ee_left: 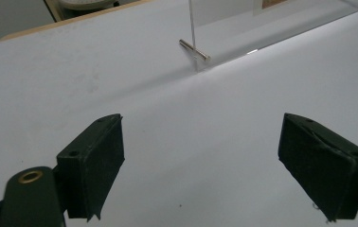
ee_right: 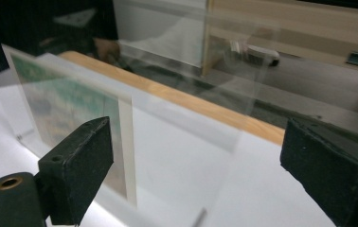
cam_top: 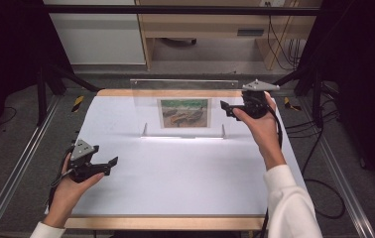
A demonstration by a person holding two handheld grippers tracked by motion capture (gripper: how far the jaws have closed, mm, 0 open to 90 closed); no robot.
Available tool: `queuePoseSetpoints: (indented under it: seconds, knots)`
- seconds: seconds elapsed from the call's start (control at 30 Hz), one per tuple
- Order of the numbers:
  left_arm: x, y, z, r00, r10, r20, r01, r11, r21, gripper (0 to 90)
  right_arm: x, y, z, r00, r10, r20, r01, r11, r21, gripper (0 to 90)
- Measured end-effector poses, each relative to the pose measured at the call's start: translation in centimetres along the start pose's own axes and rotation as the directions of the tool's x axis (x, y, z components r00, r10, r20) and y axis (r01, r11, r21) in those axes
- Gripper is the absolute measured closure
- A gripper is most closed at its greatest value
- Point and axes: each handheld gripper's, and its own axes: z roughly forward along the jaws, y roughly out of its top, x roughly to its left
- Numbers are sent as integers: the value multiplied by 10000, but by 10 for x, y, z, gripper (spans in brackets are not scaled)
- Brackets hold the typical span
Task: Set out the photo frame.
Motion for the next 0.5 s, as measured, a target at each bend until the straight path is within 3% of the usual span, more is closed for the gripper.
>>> queuePoseSetpoints:
  seconds: [0.07, 0.13, 0.27, 0.37, 0.5]
  knots:
    - [-1, -1, 0, 10000, -35, -72, 35, 10000, 25, 137, 4, -13, -11, 9997, -31, 243, 32, 10000, -47, 98]
    - [-2, -2, 0, 10000, -22, -92, 23, 10000, 41, 118, 13, -35, -23, 9983, -291, 503, 278, 9993, 267, 83]
    - [-6, -7, 2, 9999, -104, -72, 105, 9999, 133, 85, 30, -82, -43, 9984, -299, 479, 261, 9966, 779, 97]
    - [-11, -10, 3, 9999, 2, -125, -2, 10000, -3, 75, 41, -120, -57, 9963, -603, 612, 519, 9899, 1317, 110]
    - [-12, -14, 6, 10000, 23, -45, -23, 9999, 109, 62, 42, -146, -68, 9987, -60, 514, -28, 9857, 1688, 118]
